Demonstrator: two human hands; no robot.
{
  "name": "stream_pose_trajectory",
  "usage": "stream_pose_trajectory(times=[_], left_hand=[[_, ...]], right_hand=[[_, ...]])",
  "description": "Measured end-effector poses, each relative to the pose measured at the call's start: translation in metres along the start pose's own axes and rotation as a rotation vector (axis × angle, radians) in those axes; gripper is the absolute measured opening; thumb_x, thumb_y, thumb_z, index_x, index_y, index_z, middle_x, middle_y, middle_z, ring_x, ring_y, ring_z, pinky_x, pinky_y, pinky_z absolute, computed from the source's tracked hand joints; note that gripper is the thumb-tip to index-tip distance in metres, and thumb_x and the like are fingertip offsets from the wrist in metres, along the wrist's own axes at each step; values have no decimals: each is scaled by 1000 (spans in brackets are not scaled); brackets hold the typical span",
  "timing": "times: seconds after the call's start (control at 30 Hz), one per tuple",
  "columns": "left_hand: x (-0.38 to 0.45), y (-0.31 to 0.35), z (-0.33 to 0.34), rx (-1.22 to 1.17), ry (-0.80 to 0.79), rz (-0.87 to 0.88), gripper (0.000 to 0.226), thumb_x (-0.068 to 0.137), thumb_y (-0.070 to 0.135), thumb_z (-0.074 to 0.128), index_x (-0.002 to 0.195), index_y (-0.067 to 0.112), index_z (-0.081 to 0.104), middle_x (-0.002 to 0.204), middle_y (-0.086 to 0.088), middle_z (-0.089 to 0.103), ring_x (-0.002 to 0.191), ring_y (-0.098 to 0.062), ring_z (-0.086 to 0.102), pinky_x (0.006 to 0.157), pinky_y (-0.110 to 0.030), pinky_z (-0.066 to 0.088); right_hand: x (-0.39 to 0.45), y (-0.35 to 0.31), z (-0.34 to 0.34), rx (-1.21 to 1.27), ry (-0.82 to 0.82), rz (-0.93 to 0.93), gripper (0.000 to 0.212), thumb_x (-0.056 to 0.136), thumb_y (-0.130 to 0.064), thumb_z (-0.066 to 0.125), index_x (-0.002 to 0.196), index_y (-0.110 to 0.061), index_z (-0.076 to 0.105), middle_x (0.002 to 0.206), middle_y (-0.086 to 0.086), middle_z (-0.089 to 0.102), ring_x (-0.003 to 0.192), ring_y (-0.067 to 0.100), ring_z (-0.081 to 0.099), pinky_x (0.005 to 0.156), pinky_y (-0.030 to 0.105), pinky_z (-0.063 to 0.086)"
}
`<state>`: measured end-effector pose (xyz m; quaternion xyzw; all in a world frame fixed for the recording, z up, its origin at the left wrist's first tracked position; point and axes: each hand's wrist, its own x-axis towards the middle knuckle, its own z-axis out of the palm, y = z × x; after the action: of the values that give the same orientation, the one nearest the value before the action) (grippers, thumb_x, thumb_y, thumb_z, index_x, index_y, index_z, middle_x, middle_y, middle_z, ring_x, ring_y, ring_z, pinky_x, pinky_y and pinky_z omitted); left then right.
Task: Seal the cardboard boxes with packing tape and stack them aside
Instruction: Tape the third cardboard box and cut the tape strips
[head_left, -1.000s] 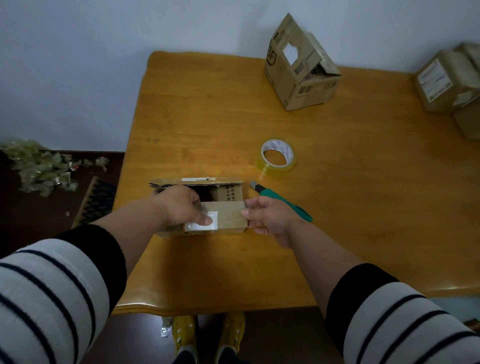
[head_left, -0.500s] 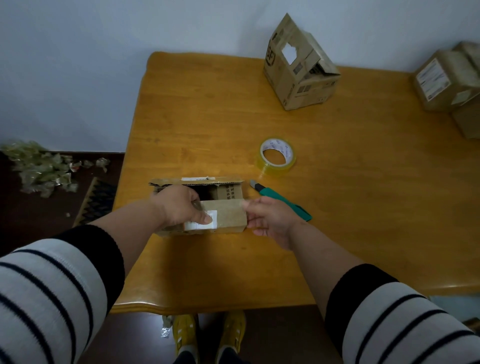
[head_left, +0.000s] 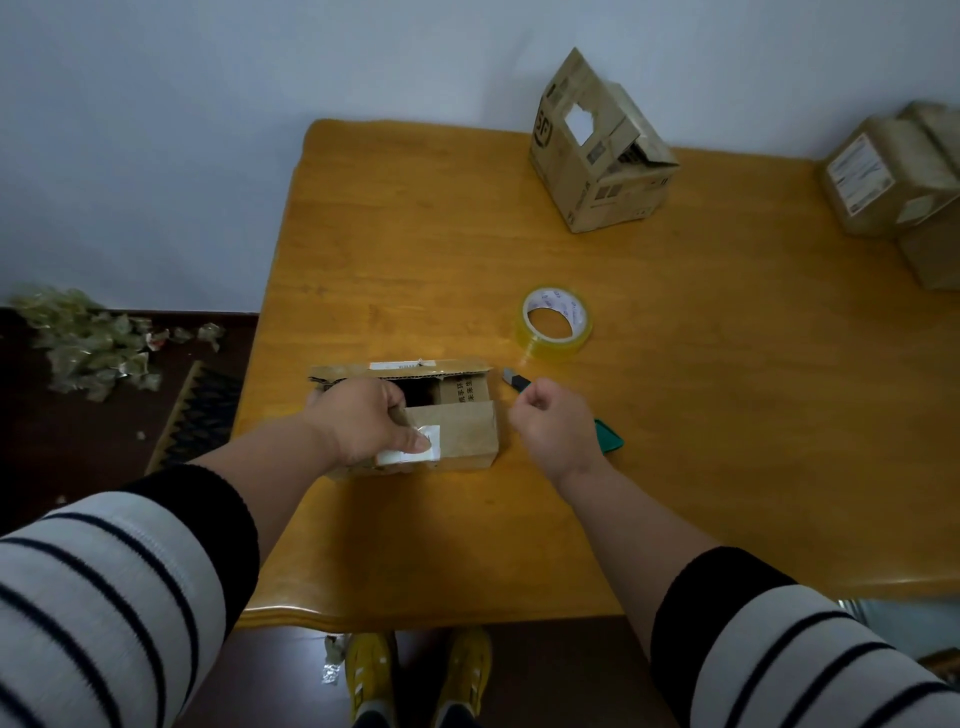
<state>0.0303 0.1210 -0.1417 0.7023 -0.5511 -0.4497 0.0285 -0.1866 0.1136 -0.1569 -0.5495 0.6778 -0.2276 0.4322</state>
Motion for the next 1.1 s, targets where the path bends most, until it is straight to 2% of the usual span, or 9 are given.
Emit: stream_pose_trajectory(times=[0.17, 0.23, 0.3, 0.43, 0.63, 0.7, 0.83, 0.93, 1.1], left_hand=[[-5, 5, 0, -41, -5, 13, 27, 76, 39, 82, 82, 16, 69, 86, -7, 72, 85, -22, 65, 92, -45, 47], [-7, 5, -1, -47, -4, 16, 22, 78, 36, 81, 78, 18, 69, 81, -5, 71, 82, -23, 66, 86, -43, 51], [-8, 6, -3, -52, -4, 15, 21, 79, 35, 81, 76, 19, 68, 74, -1, 68, 78, -22, 65, 81, -41, 52], [-9, 7, -2, -24, 5, 5, 23, 78, 36, 81, 75, 17, 67, 80, -8, 72, 81, -27, 69, 86, -40, 49], [-12, 9, -1, 5, -12, 1, 24, 78, 37, 81, 80, 17, 69, 88, -12, 73, 88, -26, 67, 96, -46, 48], [-13, 9, -1, -2, -13, -3, 23, 77, 37, 81, 80, 18, 69, 89, -12, 73, 86, -26, 68, 92, -42, 50], [-14, 11, -1, -24, -39, -8, 17, 78, 32, 82, 77, 19, 71, 85, -12, 73, 78, -29, 69, 71, -39, 58], [-13, 11, -1, -51, -53, 5, 8, 82, 25, 79, 81, 21, 72, 82, -2, 71, 70, -17, 67, 53, -26, 56], [-17, 8, 2, -38, -70, 36, 8, 88, 21, 72, 82, 25, 71, 88, 2, 70, 84, -18, 67, 61, -26, 55]], right_hand=[[-9, -4, 3, -190, -30, -147, 19, 85, -18, 66, 69, -23, 55, 66, -6, 55, 65, 11, 51, 63, 28, 44], [-8, -4, 1, -183, -20, -134, 8, 87, -23, 67, 82, -19, 64, 74, -6, 60, 73, 11, 56, 71, 30, 50], [-7, -5, -1, -138, -34, -106, 10, 88, -25, 69, 91, -16, 67, 81, -7, 62, 79, 10, 57, 75, 29, 50], [-6, -8, -6, -41, -138, -40, 13, 86, -22, 72, 82, -14, 63, 72, -6, 56, 69, 10, 51, 64, 24, 43], [-6, -10, -18, 74, -290, 83, 12, 88, -21, 71, 80, -16, 63, 75, -3, 60, 74, 11, 56, 67, 22, 43], [-6, -10, -19, 61, -308, 72, 15, 89, -22, 70, 79, -16, 60, 74, -2, 58, 73, 12, 54, 68, 23, 44], [-5, -12, -20, -9, -365, 42, 15, 94, -21, 64, 85, -14, 55, 75, 2, 53, 69, 11, 50, 64, 24, 41], [-4, -12, -22, -41, -356, 45, 15, 95, -19, 62, 84, -14, 53, 73, 0, 53, 63, 7, 47, 58, 21, 36], [-5, -10, -23, -12, -367, 92, 10, 94, -22, 64, 88, -15, 63, 71, -6, 57, 64, 6, 54, 65, 20, 41]])
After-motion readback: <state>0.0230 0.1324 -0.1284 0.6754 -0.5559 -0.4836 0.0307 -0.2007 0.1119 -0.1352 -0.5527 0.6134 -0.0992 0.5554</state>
